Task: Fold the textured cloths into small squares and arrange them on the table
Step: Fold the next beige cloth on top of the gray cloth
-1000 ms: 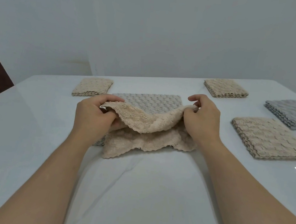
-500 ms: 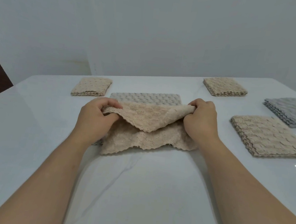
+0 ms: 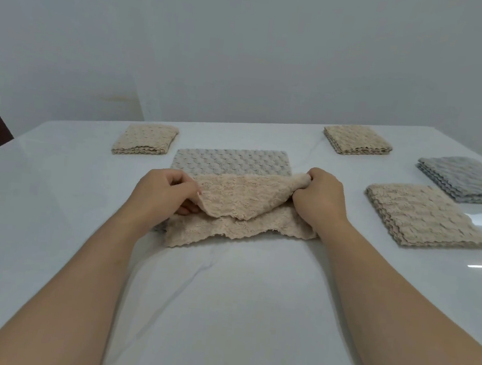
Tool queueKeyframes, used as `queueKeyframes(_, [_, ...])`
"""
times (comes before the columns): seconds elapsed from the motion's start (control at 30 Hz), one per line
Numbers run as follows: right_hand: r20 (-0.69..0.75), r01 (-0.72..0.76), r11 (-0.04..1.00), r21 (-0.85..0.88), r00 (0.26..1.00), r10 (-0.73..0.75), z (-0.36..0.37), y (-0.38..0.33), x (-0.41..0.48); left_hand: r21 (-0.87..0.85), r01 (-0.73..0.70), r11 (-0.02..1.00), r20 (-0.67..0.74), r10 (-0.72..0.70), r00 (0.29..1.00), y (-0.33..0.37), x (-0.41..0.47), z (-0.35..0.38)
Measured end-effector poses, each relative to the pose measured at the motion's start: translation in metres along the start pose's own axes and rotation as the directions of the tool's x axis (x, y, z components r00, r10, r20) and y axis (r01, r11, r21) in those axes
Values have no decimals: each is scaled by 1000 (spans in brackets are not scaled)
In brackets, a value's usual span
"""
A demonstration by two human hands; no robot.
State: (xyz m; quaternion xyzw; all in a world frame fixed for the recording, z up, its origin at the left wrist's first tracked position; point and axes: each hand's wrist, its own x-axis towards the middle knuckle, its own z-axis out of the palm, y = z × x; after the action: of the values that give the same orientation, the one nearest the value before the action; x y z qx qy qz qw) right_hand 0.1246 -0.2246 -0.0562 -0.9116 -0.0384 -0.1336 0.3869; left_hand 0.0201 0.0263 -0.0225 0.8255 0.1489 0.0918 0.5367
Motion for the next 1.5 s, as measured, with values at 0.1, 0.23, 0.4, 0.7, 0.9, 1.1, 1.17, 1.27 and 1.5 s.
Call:
queueKeyframes(0.1, [123,71,996,-49,990,-64,-9,3,5,20,16,1000,-45,-15,999,-1,2,0])
queueKeyframes(0.23, [362,302,947,-109,899,-245,-30,15,3,63,-3,998,-127,11,992,-5,6,-1])
queueKeyframes(0.4, [350,392,920,2,862,-368,-44,41,-10,58,-1,998,-76,5,997,-6,5,-4])
queueKeyframes(0.7, [163,567,820,76,805,-571,-47,50,-17,-73,5,997,-28,-8,1000,-2,3,-5])
queueKeyframes(0.9, [247,584,803,114,767,-593,-53,48,-19,-118,117,986,118,-102,988,2,0,-13])
queueKeyframes(1.1, [317,554,828,88,772,-550,-54,49,-17,85,94,992,153,-107,982,1,-2,-10])
queueKeyframes(1.17, [340,554,830,67,769,-541,-54,51,-16,157,78,985,151,-102,983,1,-3,-10])
queueKeyframes(1.27, [393,576,817,28,745,-538,-55,52,-17,224,66,972,156,-103,982,0,-3,-10])
queueKeyframes(1.5, [387,641,753,-148,738,-552,-57,50,-21,506,-75,859,159,-7,987,8,-13,-4])
